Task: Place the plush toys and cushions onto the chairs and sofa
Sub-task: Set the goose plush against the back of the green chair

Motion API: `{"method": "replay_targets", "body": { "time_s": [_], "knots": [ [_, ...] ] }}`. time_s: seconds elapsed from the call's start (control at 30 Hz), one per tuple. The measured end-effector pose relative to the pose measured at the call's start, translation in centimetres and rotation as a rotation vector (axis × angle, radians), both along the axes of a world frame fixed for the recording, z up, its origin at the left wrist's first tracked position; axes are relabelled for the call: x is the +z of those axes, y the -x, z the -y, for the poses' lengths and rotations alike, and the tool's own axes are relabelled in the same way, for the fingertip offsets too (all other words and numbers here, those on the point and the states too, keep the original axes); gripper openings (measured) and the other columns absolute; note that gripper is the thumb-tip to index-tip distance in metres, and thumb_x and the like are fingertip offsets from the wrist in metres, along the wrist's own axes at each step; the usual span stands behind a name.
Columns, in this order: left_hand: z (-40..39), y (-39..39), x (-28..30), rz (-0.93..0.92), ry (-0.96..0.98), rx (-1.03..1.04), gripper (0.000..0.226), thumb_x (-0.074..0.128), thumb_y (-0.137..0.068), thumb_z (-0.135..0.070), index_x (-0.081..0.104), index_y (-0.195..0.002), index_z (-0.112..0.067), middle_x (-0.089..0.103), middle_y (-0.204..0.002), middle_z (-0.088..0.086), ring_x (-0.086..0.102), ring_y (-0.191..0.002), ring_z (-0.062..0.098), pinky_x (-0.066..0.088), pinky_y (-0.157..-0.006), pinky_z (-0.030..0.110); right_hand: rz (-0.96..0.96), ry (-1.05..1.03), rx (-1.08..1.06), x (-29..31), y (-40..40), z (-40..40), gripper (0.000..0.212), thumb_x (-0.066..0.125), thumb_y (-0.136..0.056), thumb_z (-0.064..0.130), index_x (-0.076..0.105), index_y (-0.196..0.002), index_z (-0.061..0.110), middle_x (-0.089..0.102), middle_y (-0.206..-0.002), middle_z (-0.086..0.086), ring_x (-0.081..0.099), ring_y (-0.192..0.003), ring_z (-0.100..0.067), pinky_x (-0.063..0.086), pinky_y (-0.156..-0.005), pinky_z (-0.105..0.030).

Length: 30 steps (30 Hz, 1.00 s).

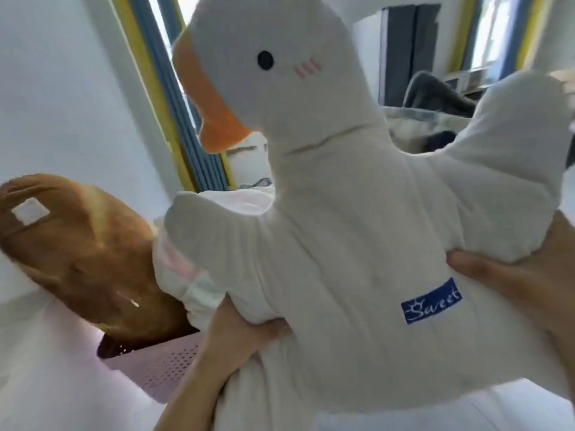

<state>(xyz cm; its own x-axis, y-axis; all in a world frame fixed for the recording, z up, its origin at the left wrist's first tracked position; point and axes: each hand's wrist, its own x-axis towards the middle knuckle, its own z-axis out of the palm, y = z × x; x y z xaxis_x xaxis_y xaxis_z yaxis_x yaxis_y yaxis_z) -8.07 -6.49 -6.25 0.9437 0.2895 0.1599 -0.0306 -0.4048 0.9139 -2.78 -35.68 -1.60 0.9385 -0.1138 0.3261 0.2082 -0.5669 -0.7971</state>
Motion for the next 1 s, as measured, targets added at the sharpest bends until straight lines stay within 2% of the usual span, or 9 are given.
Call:
{"method": "replay_targets", "body": {
  "time_s": [0.1,0.2,0.3,0.4,0.47,0.6,0.7,0.83,1.0],
  "knots": [
    [5.3,-1.2,-3.6,-0.1,0.047,-0.297,0.082,0.083,-0.025,-0.039,0.053,-0.101,-0.03,0.054,-0.092,-0.023,0.055,-0.086,-0.001,0.046,-0.074,0.009,-0.207,-0.038,-0.265,-4.1,5.1,5.2,0.137,0.059,-0.001,0.083,0.038,-0.122,0.022,0.056,-0.121,-0.013,0.051,-0.111,-0.038,0.044,-0.09,-0.055],
    [11.7,-2.6,-6.9,-0.272,0.112,-0.59,0.08,0.081,-0.025,-0.043,0.06,-0.099,-0.022,0.07,-0.095,-0.014,0.064,-0.099,0.01,0.054,-0.081,0.026,-0.324,-0.097,-0.516,-8.0,10.6,10.1,0.121,0.059,-0.017,0.07,0.042,-0.122,0.011,0.058,-0.119,-0.015,0.053,-0.108,-0.035,0.046,-0.087,-0.044],
    [19.4,-2.5,-10.3,-0.443,0.099,-0.848,0.099,0.088,-0.027,-0.047,0.056,-0.114,-0.013,0.066,-0.111,0.006,0.062,-0.105,0.024,0.05,-0.09,0.041,-0.474,-0.153,-0.768,-12.5,16.5,14.9,0.1,0.064,-0.03,0.066,0.047,-0.112,0.01,0.063,-0.107,-0.014,0.057,-0.1,-0.033,0.049,-0.084,-0.041],
    [27.6,-0.9,-13.9,-0.63,0.101,-0.942,0.071,0.075,-0.054,-0.035,0.054,-0.117,-0.01,0.059,-0.109,0.007,0.055,-0.093,0.016,0.042,-0.085,0.028,-0.647,-0.221,-0.94,-16.6,22.2,19.2,0.104,0.059,-0.028,0.072,0.047,-0.11,0.009,0.057,-0.089,-0.008,0.056,-0.101,-0.034,0.047,-0.084,-0.039],
    [32.8,1.1,-16.5,-0.748,0.066,-0.968,0.065,0.072,-0.054,-0.036,0.056,-0.111,-0.011,0.058,-0.112,0.012,0.054,-0.087,0.015,0.041,-0.084,0.026,-0.742,-0.295,-1.03,-19.2,25.9,22.0,0.097,0.068,-0.038,0.067,0.044,-0.113,0.009,0.051,-0.084,-0.003,0.056,-0.097,-0.031,0.045,-0.083,-0.036],
    [43.2,4.3,-21.5,-0.883,0.023,-1.032,0.125,0.074,-0.011,-0.055,0.05,-0.124,-0.009,0.058,-0.113,0.008,0.054,-0.105,0.018,0.037,-0.086,0.023,-0.935,-0.431,-1.176,-22.7,31.7,27.8,0.103,0.072,-0.048,0.067,0.035,-0.127,0.013,0.058,-0.108,-0.006,0.052,-0.112,-0.027,0.039,-0.093,-0.033],
    [51.3,5.1,-22.4,-0.904,0.002,-1.086,0.104,0.069,-0.018,-0.051,0.057,-0.113,-0.01,0.062,-0.101,0.004,0.057,-0.094,0.019,0.043,-0.081,0.029,-0.925,-0.447,-1.272,-23.3,33.7,34.0,0.11,0.057,-0.029,0.078,0.039,-0.115,0.012,0.058,-0.112,-0.007,0.054,-0.108,-0.029,0.041,-0.09,-0.034],
    [61.9,4.5,-21.7,-0.829,0.009,-1.136,0.083,0.075,-0.028,-0.047,0.058,-0.103,-0.019,0.066,-0.092,-0.001,0.062,-0.088,0.023,0.047,-0.08,0.034,-0.854,-0.379,-1.392,-23.0,34.2,43.8,0.083,0.057,-0.036,0.069,0.039,-0.094,0.012,0.061,-0.108,-0.013,0.055,-0.105,-0.033,0.042,-0.088,-0.037],
    [72.1,1.7,-22.3,-0.758,-0.005,-1.15,0.07,0.07,-0.026,-0.052,0.056,-0.092,-0.031,0.063,-0.087,-0.013,0.06,-0.085,0.015,0.047,-0.078,0.033,-0.847,-0.384,-1.395,-24.4,31.8,54.4,0.086,0.057,-0.029,0.073,0.039,-0.089,0.014,0.057,-0.091,-0.007,0.056,-0.104,-0.034,0.043,-0.09,-0.041]
  ]
}}
